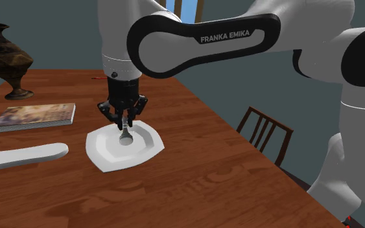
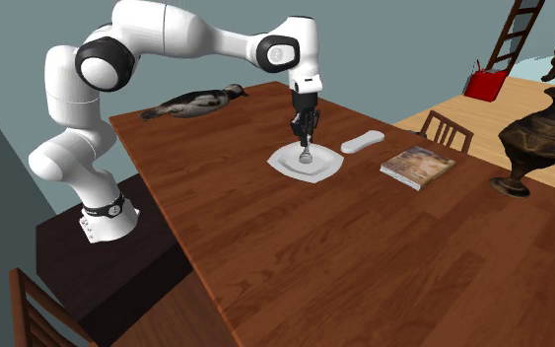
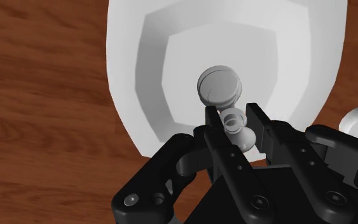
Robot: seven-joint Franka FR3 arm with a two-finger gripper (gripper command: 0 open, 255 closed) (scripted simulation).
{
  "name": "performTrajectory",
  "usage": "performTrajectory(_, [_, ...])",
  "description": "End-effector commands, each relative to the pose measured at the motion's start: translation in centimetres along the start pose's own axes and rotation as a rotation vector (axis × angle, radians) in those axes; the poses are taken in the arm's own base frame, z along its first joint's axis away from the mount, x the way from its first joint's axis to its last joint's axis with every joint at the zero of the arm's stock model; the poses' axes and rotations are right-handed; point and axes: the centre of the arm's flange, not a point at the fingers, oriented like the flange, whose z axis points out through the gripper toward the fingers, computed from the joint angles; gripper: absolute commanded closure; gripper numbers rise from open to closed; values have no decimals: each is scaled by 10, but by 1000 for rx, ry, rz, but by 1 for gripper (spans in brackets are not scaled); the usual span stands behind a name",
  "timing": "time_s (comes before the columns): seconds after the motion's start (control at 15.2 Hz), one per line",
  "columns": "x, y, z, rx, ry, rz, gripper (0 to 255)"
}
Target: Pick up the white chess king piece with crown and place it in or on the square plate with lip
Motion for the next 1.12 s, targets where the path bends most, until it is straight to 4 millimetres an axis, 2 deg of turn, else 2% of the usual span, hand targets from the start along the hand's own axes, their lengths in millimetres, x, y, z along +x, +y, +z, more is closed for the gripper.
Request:
performTrajectory(0.0, [0, 0, 0, 0, 0, 0, 255])
performTrajectory(0.13, [0, 0, 0, 0, 0, 0, 255])
performTrajectory(0.2, [0, 0, 0, 0, 0, 0, 0])
performTrajectory(0.53, [0, 0, 0, 0, 0, 0, 0])
performTrajectory(0.79, [0, 0, -50, 0, 0, 0, 0])
performTrajectory(1.06, [0, 0, -50, 0, 0, 0, 0])
